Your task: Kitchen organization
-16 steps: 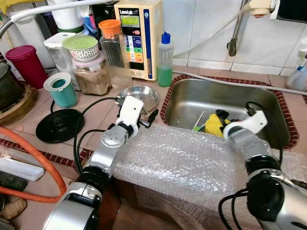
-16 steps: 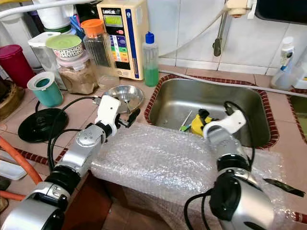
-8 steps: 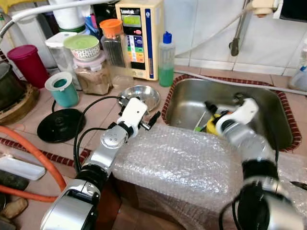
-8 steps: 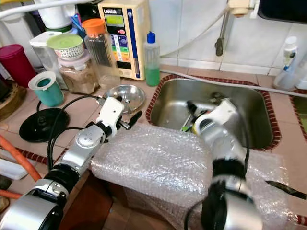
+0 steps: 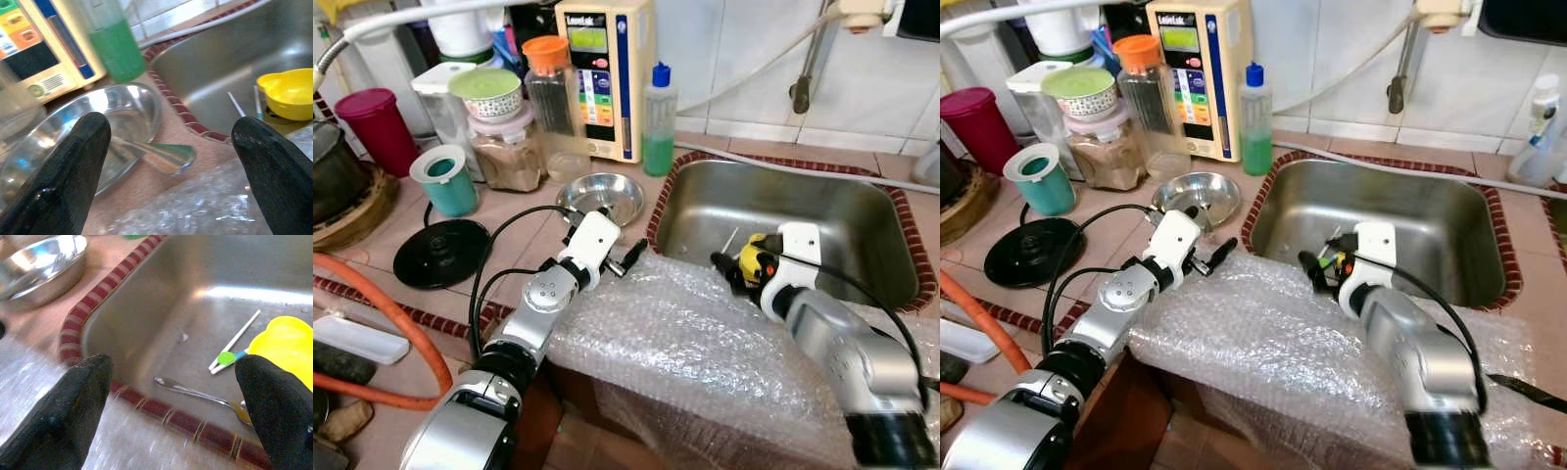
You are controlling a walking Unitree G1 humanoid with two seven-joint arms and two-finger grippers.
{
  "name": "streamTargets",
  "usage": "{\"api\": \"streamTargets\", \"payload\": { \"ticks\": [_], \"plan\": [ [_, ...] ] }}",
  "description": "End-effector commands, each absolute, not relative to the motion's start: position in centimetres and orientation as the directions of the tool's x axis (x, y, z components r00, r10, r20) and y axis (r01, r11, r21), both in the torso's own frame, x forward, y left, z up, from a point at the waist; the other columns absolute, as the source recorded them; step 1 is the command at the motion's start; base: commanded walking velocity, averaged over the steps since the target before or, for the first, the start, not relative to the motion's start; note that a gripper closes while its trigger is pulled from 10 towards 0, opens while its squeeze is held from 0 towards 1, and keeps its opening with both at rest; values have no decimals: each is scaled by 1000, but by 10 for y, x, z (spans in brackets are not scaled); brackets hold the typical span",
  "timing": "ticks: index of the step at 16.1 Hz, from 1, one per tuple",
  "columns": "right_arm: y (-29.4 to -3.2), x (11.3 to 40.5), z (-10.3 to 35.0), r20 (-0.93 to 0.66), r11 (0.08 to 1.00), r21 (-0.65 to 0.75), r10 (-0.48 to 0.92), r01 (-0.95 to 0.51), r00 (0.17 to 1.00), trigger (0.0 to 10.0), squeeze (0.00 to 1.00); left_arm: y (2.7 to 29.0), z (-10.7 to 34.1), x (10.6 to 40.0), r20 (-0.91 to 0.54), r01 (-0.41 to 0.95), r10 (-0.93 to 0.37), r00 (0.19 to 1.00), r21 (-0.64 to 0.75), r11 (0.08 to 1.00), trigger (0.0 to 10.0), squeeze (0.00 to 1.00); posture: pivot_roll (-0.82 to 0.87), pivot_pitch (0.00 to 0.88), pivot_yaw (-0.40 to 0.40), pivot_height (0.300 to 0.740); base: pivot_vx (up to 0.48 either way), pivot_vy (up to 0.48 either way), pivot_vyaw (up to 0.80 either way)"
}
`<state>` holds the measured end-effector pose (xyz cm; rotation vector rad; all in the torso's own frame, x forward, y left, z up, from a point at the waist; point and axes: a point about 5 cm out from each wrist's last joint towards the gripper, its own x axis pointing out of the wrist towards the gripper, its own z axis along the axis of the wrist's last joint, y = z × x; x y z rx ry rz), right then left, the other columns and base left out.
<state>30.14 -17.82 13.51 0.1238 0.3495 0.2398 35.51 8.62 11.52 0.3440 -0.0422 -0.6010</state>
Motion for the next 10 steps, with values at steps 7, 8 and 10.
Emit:
{"api": "streamTargets", "payload": {
  "ticks": [7, 8, 10],
  "plan": [
    [-156, 287, 167, -272, 913, 67, 405, -402, 873, 10000, 0, 91, 113, 358, -87, 547, -559, 824, 375, 748, 275, 0, -43, 0, 99, 740, 0, 0, 0],
    [-156, 287, 168, -270, 913, 62, 405, -404, 874, 10000, 0, 93, 115, 359, -82, 537, -553, 829, 389, 748, 1176, 0, -43, 0, 99, 740, 0, 0, 0],
    [-155, 286, 170, -271, 913, 50, 402, -404, 875, 10000, 0, 97, 117, 361, -64, 515, -539, 840, 409, 754, 0, 0, -45, 0, 98, 740, 0, 0, 0]
  ]
}}
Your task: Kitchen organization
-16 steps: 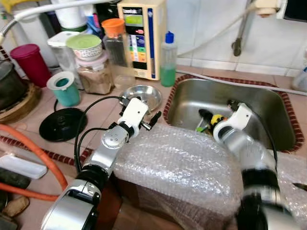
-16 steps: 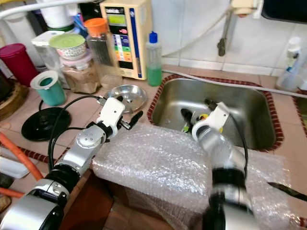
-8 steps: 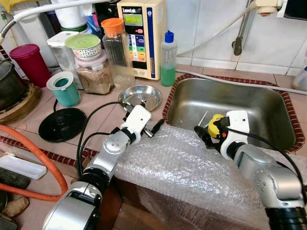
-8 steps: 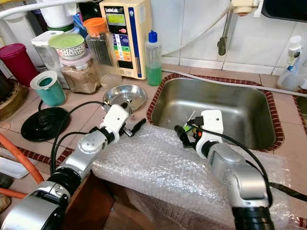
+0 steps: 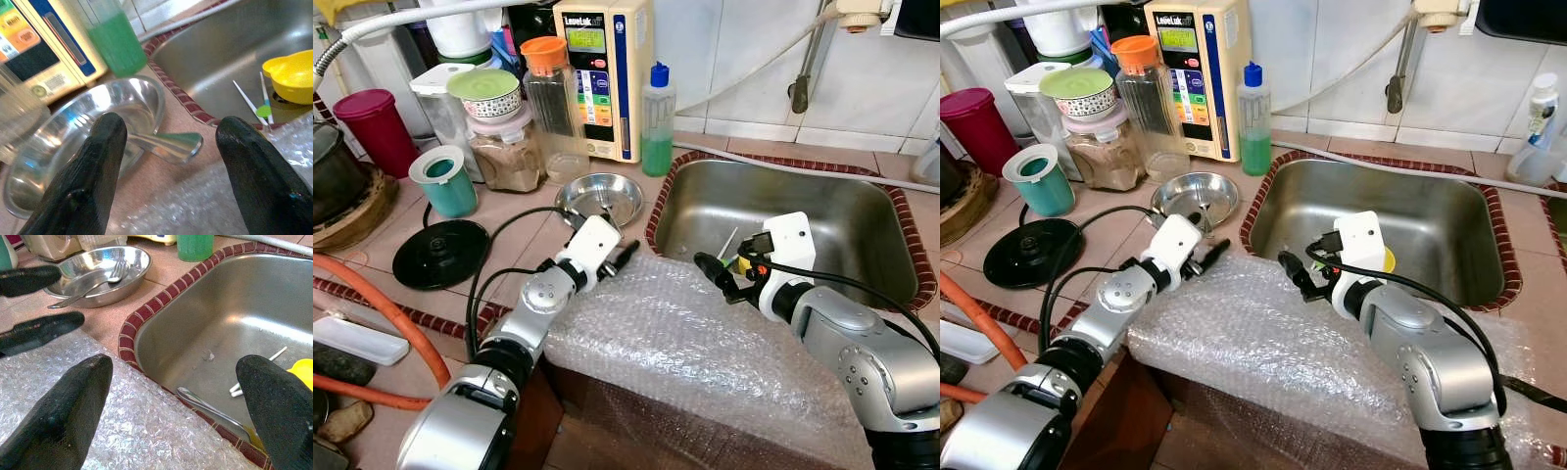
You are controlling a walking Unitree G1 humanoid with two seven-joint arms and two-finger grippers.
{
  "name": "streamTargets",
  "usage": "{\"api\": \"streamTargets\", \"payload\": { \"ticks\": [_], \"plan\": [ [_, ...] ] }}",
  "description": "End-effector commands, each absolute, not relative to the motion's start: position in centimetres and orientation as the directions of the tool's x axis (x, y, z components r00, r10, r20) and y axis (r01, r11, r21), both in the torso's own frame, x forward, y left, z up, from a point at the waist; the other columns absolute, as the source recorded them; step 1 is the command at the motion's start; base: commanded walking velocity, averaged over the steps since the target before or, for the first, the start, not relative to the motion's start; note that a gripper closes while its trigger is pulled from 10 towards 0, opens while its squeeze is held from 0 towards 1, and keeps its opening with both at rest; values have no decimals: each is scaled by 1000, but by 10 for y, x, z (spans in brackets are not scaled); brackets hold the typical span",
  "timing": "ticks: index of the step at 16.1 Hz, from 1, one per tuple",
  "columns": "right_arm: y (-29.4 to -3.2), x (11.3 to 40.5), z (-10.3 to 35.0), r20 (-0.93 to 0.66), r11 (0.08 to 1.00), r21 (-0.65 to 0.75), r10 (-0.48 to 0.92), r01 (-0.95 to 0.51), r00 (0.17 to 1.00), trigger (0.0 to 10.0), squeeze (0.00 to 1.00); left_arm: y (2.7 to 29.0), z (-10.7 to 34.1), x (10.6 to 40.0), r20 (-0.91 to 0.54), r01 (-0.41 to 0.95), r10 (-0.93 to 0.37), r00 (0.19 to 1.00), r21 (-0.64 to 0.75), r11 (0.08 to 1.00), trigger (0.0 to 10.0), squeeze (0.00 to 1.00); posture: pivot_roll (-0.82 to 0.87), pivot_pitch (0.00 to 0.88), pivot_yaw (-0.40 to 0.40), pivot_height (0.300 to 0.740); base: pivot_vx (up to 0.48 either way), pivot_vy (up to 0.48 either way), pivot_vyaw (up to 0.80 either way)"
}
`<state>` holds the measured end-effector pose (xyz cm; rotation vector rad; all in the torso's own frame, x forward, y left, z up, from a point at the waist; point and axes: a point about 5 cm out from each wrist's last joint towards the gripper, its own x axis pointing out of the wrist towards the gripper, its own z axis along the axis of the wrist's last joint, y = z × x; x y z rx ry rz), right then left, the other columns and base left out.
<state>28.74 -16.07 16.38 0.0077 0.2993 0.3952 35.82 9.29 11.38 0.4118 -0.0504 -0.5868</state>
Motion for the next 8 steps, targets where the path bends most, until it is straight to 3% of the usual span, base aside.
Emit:
{"api": "streamTargets", "payload": {
  "ticks": [1, 4, 5, 7, 8],
  "plan": [
    [-152, 284, 171, -275, 906, 55, 418, -420, 866, 10000, 0, 99, 119, 362, -49, 502, -532, 845, 412, 760, 0, 0, -45, 0, 98, 740, 0, 0, 0],
    [-145, 275, 175, -283, 864, 108, 501, -492, 818, 10000, 0, 100, 120, 364, -55, 496, -529, 847, 439, 749, 353, 0, -53, 0, 98, 740, 0, 0, 0],
    [-141, 270, 176, -294, 836, 134, 546, -532, 785, 10000, 0, 100, 122, 364, -47, 494, -534, 844, 455, 741, 3059, 0, -61, 0, 98, 740, 0, 0, 0],
    [-137, 264, 176, -301, 809, 154, 585, -567, 753, 10000, 0, 99, 129, 365, -2, 492, -554, 833, 463, 738, 2667, 0, -65, 0, 97, 740, 0, 0, 0],
    [-136, 263, 176, -306, 805, 155, 591, -573, 747, 10000, 0, 96, 128, 364, -24, 507, -572, 820, 494, 706, 3412, 0, -66, 0, 96, 740, 0, 0, 0]
  ]
}}
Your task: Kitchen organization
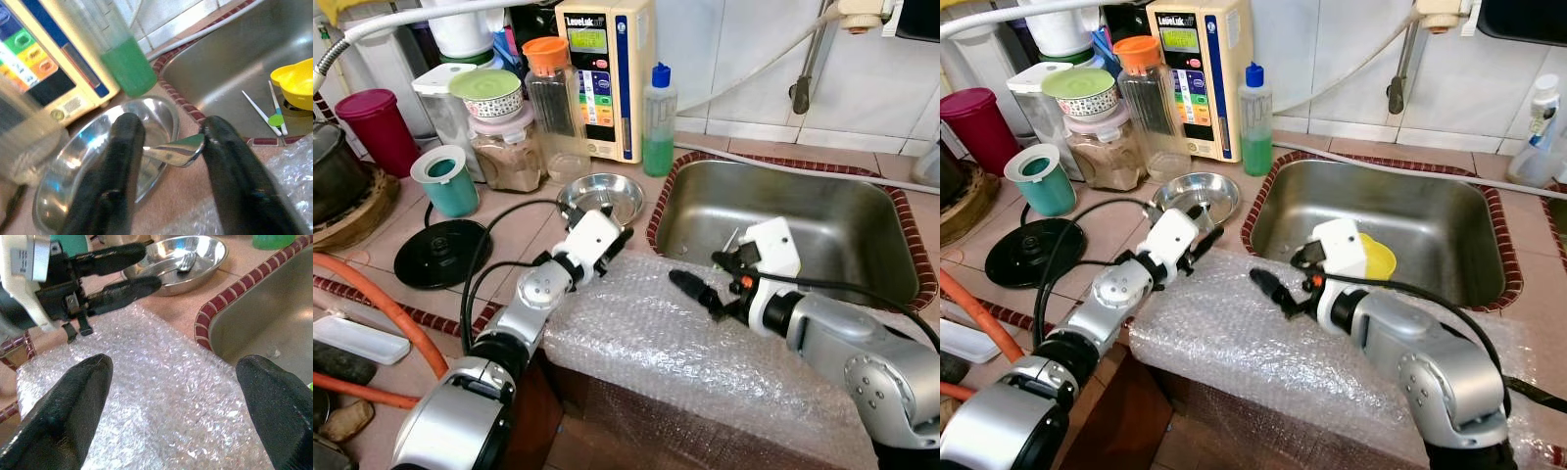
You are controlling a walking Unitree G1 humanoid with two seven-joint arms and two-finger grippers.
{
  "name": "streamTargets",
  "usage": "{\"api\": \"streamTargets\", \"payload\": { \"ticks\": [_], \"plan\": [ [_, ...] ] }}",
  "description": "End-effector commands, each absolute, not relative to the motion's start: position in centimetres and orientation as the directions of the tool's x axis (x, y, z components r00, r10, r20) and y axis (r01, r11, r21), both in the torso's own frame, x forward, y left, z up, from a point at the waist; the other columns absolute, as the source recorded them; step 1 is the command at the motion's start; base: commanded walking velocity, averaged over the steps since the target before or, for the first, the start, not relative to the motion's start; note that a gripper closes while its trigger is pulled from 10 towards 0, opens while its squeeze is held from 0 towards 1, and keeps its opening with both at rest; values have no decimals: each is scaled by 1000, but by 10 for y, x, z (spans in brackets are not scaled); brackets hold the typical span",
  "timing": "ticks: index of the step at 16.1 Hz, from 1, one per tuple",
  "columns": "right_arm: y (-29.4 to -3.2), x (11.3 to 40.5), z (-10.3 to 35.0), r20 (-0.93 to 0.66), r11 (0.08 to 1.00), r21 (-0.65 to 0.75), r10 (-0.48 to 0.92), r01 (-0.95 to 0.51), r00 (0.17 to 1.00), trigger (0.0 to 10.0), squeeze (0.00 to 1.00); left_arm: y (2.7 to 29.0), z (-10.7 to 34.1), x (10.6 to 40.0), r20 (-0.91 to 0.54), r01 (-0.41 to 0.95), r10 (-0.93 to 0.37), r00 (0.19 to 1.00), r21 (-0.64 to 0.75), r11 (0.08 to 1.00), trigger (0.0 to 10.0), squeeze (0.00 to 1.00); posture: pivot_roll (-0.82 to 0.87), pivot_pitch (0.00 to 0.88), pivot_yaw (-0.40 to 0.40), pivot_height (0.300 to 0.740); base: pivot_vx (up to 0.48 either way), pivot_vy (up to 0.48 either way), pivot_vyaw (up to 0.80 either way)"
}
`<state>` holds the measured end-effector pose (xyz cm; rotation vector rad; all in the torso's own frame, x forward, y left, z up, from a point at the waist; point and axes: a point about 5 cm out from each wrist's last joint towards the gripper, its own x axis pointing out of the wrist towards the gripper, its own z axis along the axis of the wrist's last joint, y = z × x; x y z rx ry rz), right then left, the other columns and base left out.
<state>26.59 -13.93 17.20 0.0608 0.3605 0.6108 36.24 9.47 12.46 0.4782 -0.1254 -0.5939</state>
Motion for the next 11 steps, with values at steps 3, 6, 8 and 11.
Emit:
{"api": "streamTargets", "payload": {
  "ticks": [3, 6, 8, 11],
  "plan": [
    [-133, 261, 179, -298, 789, 158, 612, -594, 733, 10000, 0, 95, 127, 365, -25, 505, -567, 823, 489, 711, 7843, 0, -70, 0, 95, 740, 0, 0, 0],
    [-133, 262, 182, -295, 788, 160, 613, -595, 733, 10000, 0, 94, 131, 367, -15, 513, -570, 821, 457, 727, 0, 0, -66, 8, 96, 740, 0, 0, 0],
    [-133, 261, 183, -299, 785, 153, 615, -600, 729, 10000, 0, 94, 133, 368, -11, 510, -569, 823, 457, 729, 0, 0, -66, 9, 95, 740, 0, 0, 0],
    [-133, 262, 182, -301, 788, 149, 611, -597, 732, 10000, 0, 96, 134, 369, -4, 501, -560, 829, 450, 739, 0, 0, -63, 3, 93, 740, 0, 0, 0]
  ]
}}
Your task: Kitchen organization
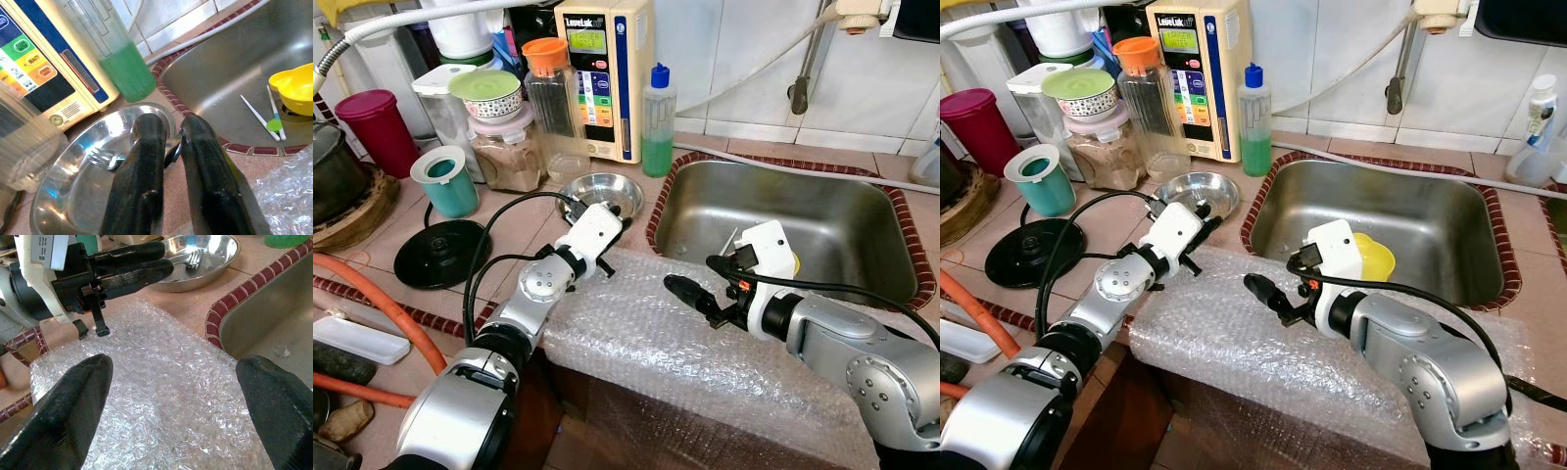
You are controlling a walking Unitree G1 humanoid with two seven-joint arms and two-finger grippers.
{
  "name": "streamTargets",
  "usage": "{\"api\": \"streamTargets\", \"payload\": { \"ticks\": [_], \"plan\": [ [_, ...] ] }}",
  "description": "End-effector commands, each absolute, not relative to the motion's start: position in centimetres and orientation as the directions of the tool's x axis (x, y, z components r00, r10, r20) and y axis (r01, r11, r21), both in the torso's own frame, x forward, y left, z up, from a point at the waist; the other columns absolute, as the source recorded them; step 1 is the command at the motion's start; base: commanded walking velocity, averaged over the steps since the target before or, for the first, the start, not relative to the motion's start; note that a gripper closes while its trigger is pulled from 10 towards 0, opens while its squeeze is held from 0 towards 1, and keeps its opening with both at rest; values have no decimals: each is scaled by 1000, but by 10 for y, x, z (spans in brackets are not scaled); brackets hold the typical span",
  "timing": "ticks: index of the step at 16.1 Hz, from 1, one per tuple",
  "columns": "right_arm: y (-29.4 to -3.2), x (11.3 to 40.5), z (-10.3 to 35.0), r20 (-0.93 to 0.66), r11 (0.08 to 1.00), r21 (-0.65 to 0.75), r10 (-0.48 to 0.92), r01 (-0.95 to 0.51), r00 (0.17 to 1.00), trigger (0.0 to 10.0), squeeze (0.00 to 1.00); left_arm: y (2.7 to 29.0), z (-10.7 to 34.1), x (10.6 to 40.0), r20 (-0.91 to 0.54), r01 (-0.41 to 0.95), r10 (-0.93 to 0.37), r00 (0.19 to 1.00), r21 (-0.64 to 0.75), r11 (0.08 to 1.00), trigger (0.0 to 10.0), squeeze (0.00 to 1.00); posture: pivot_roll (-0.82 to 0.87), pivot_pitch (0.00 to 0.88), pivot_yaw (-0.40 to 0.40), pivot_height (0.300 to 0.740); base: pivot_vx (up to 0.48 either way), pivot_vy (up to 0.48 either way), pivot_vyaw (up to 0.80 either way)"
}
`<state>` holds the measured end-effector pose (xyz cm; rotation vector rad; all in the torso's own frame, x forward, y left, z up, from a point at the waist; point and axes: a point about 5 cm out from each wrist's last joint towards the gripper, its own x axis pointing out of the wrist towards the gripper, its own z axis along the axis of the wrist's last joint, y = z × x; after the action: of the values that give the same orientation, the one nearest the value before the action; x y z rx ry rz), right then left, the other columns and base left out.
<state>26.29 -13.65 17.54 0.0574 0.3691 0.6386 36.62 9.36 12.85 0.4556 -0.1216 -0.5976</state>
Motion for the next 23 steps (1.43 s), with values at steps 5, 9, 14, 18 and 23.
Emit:
{"api": "streamTargets", "payload": {
  "ticks": [5, 9, 14, 18, 23],
  "plan": [
    [-135, 263, 183, -305, 795, 139, 602, -590, 738, 10000, 0, 101, 143, 369, 51, 474, -567, 822, 489, 732, 0, 0, -69, 0, 103, 740, 0, 0, 0],
    [-137, 262, 177, -302, 812, 159, 582, -562, 755, 10000, 0, 100, 163, 363, 195, 419, -589, 784, 534, 734, 0, 0, -65, 0, 109, 740, 0, 0, 0],
    [-153, 286, 171, -252, 871, 287, 471, -399, 845, 10000, 0, 100, 193, 350, 372, 413, -560, 741, 406, 815, 0, 0, -21, 0, 72, 740, 0, 0, 0],
    [-169, 310, 192, 20, 624, 751, 306, -216, 952, 10000, 0, 102, 223, 355, 456, 506, -426, 781, -62, 860, 0, 0, -13, 0, 65, 740, 0, 0, 0],
    [-168, 322, 184, 1, 466, 877, 245, -119, 970, 10000, 0, 83, 221, 354, 429, 597, -427, 796, -440, 671, 0, 0, -20, 0, 60, 740, 0, 0, 0]
  ]
}}
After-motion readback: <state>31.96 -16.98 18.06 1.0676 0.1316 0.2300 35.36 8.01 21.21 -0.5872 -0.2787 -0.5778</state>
